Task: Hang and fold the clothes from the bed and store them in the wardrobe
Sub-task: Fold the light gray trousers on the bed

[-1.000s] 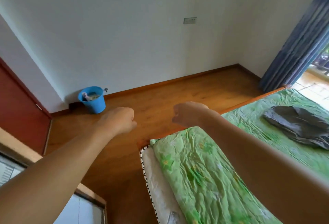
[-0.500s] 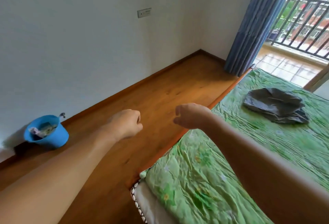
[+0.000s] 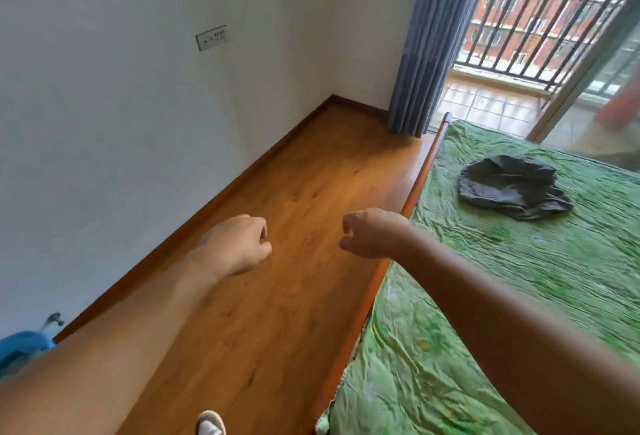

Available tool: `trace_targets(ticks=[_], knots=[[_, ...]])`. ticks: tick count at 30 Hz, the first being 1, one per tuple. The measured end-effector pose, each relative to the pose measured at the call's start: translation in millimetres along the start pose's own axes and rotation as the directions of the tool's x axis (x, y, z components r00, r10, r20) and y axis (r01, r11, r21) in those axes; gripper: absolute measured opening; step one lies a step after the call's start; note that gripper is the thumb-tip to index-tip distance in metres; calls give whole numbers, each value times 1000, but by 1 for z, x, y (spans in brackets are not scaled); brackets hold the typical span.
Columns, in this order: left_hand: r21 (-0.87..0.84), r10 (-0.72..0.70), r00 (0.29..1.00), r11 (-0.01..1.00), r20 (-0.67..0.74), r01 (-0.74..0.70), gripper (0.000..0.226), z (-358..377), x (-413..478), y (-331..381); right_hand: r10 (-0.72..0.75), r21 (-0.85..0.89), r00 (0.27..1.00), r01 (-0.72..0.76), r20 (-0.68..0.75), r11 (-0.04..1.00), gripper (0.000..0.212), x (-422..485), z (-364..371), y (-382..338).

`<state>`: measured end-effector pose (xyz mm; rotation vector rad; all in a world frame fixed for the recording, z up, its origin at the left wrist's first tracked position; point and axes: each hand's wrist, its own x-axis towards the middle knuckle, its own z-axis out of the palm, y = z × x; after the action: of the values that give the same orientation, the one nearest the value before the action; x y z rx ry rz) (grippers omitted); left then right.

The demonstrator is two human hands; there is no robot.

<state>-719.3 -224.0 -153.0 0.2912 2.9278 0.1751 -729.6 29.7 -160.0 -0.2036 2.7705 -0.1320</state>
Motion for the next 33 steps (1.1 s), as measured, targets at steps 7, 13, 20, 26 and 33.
trace_targets(ticks=[7, 13, 20, 26, 33], knots=[[36, 219, 975, 975, 48, -221, 23, -21, 90, -113, 181, 72, 983, -182, 20, 981, 37, 75, -12, -81], [32, 401, 912, 914, 81, -405, 28, -53, 161, -124, 367, 120, 930, -364, -7, 924, 32, 91, -43, -95], [0, 614, 783, 787, 104, -617, 25, -59, 219, -44, 574, 191, 819, -566, 16, 802, 37, 74, -41, -33], [18, 723, 675, 680, 143, -733, 25, -51, 294, 41, 677, 246, 732, -672, 76, 699, 42, 96, -43, 46], [68, 766, 614, 614, 189, -786, 24, -54, 414, 178, 743, 323, 665, -721, 74, 614, 40, 146, -82, 195]])
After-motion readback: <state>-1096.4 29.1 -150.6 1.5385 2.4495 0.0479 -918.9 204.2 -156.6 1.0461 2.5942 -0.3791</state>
